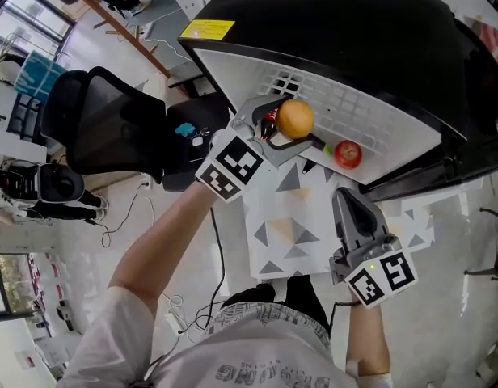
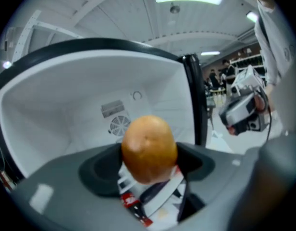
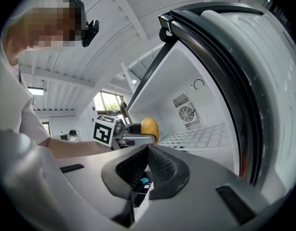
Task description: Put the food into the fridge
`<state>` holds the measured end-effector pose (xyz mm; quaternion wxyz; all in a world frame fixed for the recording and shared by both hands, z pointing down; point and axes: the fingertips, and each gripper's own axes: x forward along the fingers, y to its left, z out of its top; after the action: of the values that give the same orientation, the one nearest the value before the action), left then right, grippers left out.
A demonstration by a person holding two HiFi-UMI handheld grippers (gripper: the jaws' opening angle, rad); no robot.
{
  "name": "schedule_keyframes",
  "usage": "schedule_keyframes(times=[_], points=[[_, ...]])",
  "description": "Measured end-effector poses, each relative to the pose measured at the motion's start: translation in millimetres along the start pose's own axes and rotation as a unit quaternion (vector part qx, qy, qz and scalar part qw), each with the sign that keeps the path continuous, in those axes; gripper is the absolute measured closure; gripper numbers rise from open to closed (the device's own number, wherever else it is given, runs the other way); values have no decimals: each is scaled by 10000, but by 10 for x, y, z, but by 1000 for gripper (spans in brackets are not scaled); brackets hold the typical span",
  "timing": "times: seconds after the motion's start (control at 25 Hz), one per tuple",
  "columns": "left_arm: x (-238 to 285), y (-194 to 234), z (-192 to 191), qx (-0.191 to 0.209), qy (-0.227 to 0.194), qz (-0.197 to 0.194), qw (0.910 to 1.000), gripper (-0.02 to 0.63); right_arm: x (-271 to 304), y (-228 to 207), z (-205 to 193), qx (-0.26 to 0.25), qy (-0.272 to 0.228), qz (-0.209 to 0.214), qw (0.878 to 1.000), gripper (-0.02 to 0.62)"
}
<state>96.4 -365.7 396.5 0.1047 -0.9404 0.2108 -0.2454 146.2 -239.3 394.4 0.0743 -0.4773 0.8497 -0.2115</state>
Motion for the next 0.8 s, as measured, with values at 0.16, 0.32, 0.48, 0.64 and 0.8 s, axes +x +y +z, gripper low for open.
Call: schedule_keyframes(times=[0.16, 0.32, 0.48, 0.64, 0.8], points=[[157, 106, -57, 347, 217, -18, 9992, 253, 22, -75, -32, 29, 17, -40, 10000, 594], [322, 139, -114, 889, 491, -75, 9948, 253, 50, -148, -64, 62, 16, -88, 9999, 594], [479, 176, -168, 1392, 774, -135, 9871, 253, 88, -185, -89, 97, 17, -89, 9999, 594], [640, 197, -225, 1870, 1089, -264, 9760, 253, 116, -225, -111, 138, 17, -88, 9999, 594], [769, 234, -249, 2328, 1378, -361, 9620, 253, 117, -287, -137, 187, 27, -127, 9997, 594]])
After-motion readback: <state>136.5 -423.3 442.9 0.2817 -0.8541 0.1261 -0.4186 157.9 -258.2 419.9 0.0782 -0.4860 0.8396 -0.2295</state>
